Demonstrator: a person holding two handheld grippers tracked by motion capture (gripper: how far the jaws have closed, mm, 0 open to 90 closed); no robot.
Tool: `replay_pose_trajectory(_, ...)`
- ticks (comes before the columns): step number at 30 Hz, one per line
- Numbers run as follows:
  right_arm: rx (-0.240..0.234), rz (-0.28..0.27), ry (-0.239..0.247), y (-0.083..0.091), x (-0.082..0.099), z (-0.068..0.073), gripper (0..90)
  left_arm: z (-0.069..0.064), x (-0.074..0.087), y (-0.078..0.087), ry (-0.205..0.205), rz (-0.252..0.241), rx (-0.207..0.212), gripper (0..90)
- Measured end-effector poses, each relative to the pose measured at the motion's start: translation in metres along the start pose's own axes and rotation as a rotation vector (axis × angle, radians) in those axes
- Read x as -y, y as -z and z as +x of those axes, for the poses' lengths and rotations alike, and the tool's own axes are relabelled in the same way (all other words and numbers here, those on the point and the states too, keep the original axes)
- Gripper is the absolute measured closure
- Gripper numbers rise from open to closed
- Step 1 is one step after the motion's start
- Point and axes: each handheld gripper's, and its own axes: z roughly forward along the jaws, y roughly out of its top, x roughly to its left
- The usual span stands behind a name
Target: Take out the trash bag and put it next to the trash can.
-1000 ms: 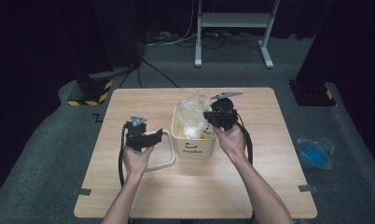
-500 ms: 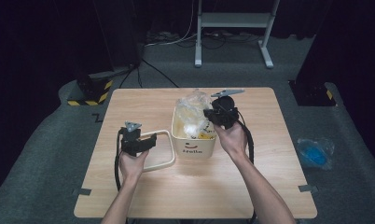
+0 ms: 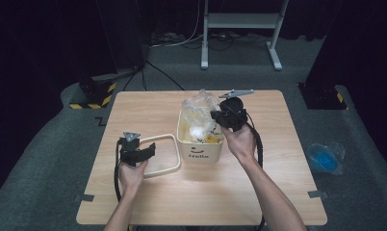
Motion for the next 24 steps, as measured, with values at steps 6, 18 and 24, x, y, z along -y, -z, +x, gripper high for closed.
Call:
replay_pose_trajectory(6, 0.000, -0.006, 0.001, 0.002, -0.002, 0.000, 89.3, 0.007, 0.004, -0.001, 0.007, 0.004, -0.025, 31.8)
replay_pose_trajectory(18, -0.002, -0.015, 0.007, 0.007, -0.005, 0.002, 89.4, 0.021, 0.015, -0.001, 0.054, -0.004, -0.052, 32.3)
replay_pose_trajectory(24, -0.002, -0.025, 0.008, 0.011, -0.008, 0.003, 89.4, 0.028, 0.017, 0.000, 0.050, 0.012, -0.073, 32.1)
